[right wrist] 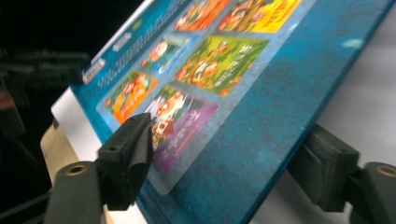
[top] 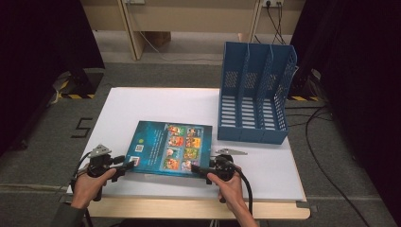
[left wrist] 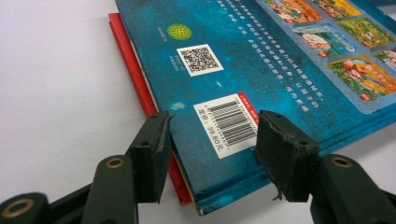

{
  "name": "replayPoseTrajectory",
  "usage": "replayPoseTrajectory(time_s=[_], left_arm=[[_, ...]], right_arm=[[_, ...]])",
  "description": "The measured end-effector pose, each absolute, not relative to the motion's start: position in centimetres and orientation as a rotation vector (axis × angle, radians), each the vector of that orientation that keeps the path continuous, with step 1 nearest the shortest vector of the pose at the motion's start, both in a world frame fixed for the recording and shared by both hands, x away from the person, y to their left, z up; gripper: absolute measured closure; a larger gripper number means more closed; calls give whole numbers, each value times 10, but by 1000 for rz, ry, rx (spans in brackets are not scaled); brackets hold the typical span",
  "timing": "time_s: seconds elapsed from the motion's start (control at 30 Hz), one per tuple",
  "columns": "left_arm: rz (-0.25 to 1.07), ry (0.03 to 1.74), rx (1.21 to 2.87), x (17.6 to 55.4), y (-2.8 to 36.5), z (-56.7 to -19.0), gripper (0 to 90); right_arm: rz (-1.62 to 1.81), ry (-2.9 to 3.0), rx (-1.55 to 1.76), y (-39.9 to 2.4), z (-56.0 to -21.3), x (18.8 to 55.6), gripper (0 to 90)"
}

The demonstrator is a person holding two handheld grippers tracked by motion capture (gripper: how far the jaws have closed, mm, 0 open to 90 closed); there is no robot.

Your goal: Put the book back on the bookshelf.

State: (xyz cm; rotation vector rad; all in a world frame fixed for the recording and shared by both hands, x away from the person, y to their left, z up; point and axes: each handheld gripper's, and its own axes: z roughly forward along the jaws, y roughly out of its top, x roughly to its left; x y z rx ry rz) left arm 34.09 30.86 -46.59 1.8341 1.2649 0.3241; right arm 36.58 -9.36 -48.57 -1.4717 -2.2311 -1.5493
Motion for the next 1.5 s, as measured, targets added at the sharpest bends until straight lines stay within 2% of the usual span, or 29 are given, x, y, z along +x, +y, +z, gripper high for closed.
replayPoseTrajectory(time_s=[0.2,0.37,0.5,0.7,0.8,1.13,1.23,1.5], left_arm=[[251,1268,1779,339,307,-467,447],[168,1254,1727,338,297,-470,442],[130,1213,1741,337,280,-469,440],[146,1191,1726,334,265,-470,436],[151,1182,1723,332,259,-470,435],[140,1127,1710,330,239,-470,443],[148,1097,1766,331,235,-470,427],[184,1124,1738,337,258,-465,406]], right_arm=[[-1716,-2232,-1478,-101,-464,362,381],[-1878,-2051,-1538,-114,-450,362,498],[-1915,-2026,-1571,-119,-439,362,507],[-1947,-1991,-1631,-121,-432,361,546],[-1998,-2020,-1651,-121,-429,361,601],[-2115,-1973,-1699,-113,-412,364,645],[-2152,-2003,-1676,-116,-401,367,661],[-2322,-2038,-1617,-130,-374,373,742]])
